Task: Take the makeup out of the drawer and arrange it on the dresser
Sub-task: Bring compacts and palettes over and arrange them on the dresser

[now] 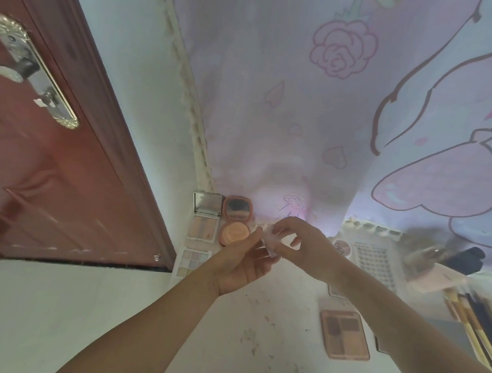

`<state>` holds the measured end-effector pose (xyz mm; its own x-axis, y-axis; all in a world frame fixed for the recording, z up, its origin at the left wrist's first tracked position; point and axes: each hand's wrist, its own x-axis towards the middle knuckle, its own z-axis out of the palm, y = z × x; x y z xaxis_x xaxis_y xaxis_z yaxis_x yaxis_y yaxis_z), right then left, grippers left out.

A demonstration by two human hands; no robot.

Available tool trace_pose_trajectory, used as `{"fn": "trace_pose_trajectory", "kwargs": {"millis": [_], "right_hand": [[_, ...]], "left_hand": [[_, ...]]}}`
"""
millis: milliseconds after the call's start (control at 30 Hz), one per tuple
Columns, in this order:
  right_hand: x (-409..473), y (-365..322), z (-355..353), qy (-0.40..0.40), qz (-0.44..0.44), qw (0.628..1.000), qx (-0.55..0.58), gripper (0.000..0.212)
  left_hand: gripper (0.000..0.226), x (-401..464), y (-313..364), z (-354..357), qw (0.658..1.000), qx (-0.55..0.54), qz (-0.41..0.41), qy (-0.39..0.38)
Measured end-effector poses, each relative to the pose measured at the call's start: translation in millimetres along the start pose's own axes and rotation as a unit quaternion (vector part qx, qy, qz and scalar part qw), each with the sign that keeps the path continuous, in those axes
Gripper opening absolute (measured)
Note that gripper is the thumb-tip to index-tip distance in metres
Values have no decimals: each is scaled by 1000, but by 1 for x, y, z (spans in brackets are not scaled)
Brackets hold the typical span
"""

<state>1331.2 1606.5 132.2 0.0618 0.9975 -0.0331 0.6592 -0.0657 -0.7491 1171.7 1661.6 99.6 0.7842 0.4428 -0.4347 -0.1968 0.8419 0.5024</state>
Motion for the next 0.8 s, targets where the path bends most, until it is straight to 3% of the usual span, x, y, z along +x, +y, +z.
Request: {"fn": "trace_pose_trajectory", "kwargs": {"millis": [133, 233, 533, 667, 800], "right_hand": [[-3, -3, -9, -52, -54, 997, -24, 27], [-3, -5, -8, -46, -75, 994, -63, 24], [-8, -9, -5, -25, -75, 996, -47, 21], [-4, -9, -11, -37, -40, 998, 34, 8], [6, 2, -9, -46, 90, 986, 131, 21]], "left_hand": [[50, 1, 2, -2, 1000, 8, -15, 17], [58, 2, 0, -1, 998, 53, -25, 38], [35, -8, 4, 6, 1000, -23, -2, 8], [42, -12, 3, 2, 999, -19, -41, -5], [47, -12, -10, -9, 995, -33, -95, -10]]}}
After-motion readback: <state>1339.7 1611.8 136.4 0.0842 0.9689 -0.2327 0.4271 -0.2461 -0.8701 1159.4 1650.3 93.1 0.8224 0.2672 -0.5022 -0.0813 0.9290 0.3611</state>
